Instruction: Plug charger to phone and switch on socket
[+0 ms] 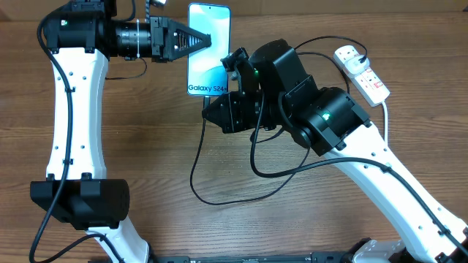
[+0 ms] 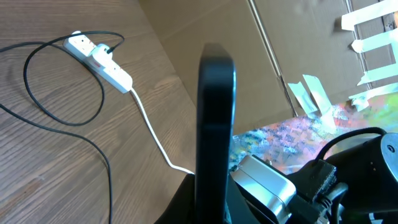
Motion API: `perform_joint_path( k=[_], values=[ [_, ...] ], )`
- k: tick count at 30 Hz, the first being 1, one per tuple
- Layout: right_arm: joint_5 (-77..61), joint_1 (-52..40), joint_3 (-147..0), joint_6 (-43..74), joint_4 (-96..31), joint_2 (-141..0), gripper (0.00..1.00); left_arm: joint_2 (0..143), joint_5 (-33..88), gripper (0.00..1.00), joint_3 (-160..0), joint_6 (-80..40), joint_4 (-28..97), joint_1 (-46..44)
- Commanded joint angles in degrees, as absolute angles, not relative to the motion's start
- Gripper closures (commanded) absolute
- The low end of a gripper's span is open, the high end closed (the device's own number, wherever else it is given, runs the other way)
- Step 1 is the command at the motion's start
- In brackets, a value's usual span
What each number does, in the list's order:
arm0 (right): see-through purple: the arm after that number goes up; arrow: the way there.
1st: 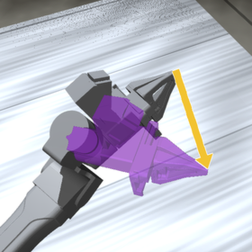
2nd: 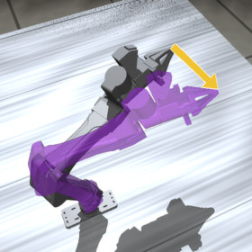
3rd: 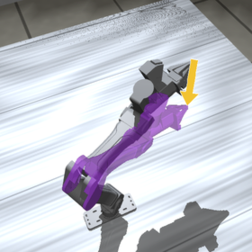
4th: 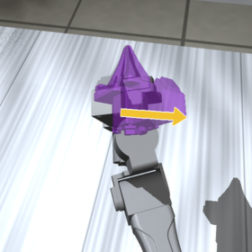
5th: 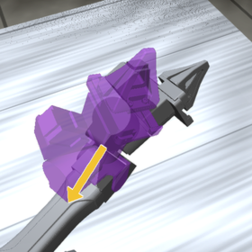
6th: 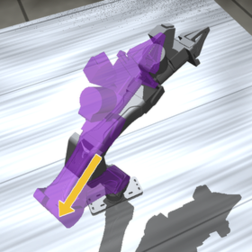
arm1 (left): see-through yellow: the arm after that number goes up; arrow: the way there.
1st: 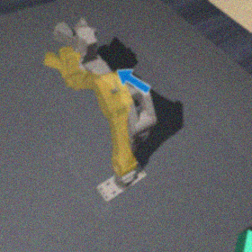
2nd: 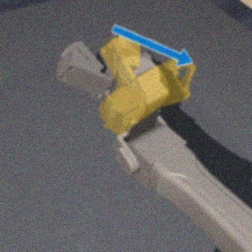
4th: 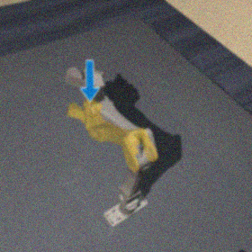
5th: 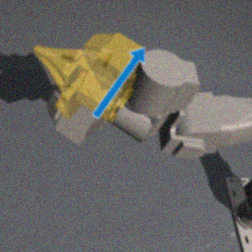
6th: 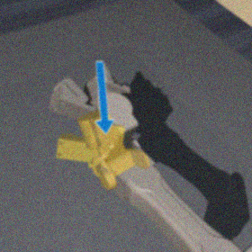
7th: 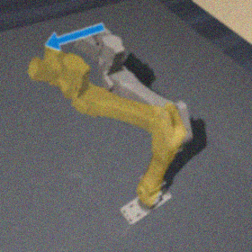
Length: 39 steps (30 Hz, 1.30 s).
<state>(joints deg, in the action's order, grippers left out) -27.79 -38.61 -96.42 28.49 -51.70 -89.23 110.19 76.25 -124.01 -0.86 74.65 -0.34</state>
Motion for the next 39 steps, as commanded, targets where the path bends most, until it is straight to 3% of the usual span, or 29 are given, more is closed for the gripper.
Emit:
perform_joint_path(
  k=[1,3,4,7,11,17,24,39],
  values=[
    [-25.58,-36.32,-97.91,27.81,-49.74,-89.19,0.96,109.40,77.28,0.96,-124.55,1.41,76.71,-0.84],
    [-25.61,-36.12,-97.91,27.81,-49.74,-89.19,0.96,109.40,76.73,0.96,-124.55,1.56,76.97,-0.84],
    [-25.63,-36.14,-97.91,27.81,-49.76,-89.19,0.91,109.40,76.34,0.96,-124.55,1.54,76.95,-0.84],
    [-25.74,-36.14,-97.91,27.79,-49.78,-89.19,0.50,109.40,75.18,0.96,-124.55,1.52,76.66,-0.82],
    [-25.74,-36.14,-97.91,27.62,-50.41,-89.19,0.20,109.40,69.63,0.96,-124.55,0.82,76.09,-0.49],
    [-25.45,-35.51,-97.91,27.59,-53.71,-89.19,0.06,109.43,57.14,0.96,-124.53,-1.78,75.85,-0.30],
    [-15.44,-32.12,-97.91,28.58,-61.63,-89.19,0.00,112.14,41.10,0.96,-124.53,-3.62,78.28,-1.54],
    [-6.35,-22.85,-97.84,28.67,-72.16,-89.52,0.00,133.27,40.99,0.96,-124.53,-2.15,77.01,-7.90]
  ],
)
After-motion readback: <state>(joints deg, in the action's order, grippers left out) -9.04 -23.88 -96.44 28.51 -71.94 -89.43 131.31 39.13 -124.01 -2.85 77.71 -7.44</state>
